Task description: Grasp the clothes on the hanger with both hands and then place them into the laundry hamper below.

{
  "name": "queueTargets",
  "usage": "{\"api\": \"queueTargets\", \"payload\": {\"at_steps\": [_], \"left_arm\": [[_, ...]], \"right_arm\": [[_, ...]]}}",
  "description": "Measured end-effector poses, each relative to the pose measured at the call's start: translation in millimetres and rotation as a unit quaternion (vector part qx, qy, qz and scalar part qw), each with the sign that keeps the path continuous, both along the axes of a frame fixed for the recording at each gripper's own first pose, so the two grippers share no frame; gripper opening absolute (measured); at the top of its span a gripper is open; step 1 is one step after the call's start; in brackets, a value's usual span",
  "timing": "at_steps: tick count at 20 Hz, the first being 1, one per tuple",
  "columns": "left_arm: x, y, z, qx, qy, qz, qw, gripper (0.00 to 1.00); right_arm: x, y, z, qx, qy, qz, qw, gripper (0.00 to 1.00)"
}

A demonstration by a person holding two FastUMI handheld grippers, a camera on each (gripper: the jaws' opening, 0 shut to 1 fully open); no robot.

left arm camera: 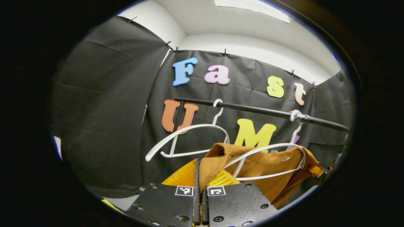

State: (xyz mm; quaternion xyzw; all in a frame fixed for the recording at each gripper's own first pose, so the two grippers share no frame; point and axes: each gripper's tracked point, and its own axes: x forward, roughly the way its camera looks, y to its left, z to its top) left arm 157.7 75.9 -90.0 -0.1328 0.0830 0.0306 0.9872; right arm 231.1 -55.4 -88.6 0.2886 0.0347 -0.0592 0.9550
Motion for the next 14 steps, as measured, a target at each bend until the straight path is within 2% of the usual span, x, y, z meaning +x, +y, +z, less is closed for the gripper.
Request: {"api": "queueTargets", "payload": {"at_steps": [1,3,4,5,6,7,8,9,11,13,14], "left_arm": [[1,0,-2,-0.005,0.005,-0.005,1.000,0.07],[2,-1,-4,-0.010,0.006,-0.016,1.000,0.07],[2,-1,-4,-0.010,0.005,-0.020,1.000,0.03],[3,1,-4,-0.009,0.004,-0.023,1.000,0.07],[5,2,-3,-0.013,0.005,-0.026,1.000,0.02],[8,3,-4,-0.019,0.006,-0.029,0.999,0.07],[11,4,-7,-0.026,0.009,-0.035,0.999,0.07],[11,5,-8,-0.031,0.012,-0.042,0.999,0.03],[12,4,-11,-0.047,0.015,-0.063,0.997,0.06],[15,8,-14,-0.061,0.017,-0.074,0.995,0.02],[16,10,-14,-0.072,0.017,-0.079,0.994,0.07]], "right_arm": [[4,-1,2,0.010,-0.004,0.008,1.000,0.05],[12,-5,3,0.022,-0.006,0.019,1.000,0.06],[15,-6,3,0.031,-0.007,0.025,0.999,0.06],[19,-7,5,0.045,-0.010,0.032,0.998,0.05],[22,-7,7,0.060,-0.013,0.038,0.997,0.06],[27,-10,7,0.073,-0.013,0.045,0.996,0.06],[29,-11,6,0.085,-0.017,0.049,0.995,0.05],[31,-13,10,0.103,-0.027,0.055,0.993,0.06],[38,-10,7,0.133,-0.027,0.071,0.988,0.06],[43,-9,-2,0.158,-0.020,0.086,0.984,0.05],[45,-10,-7,0.171,-0.015,0.090,0.981,0.05]]}}
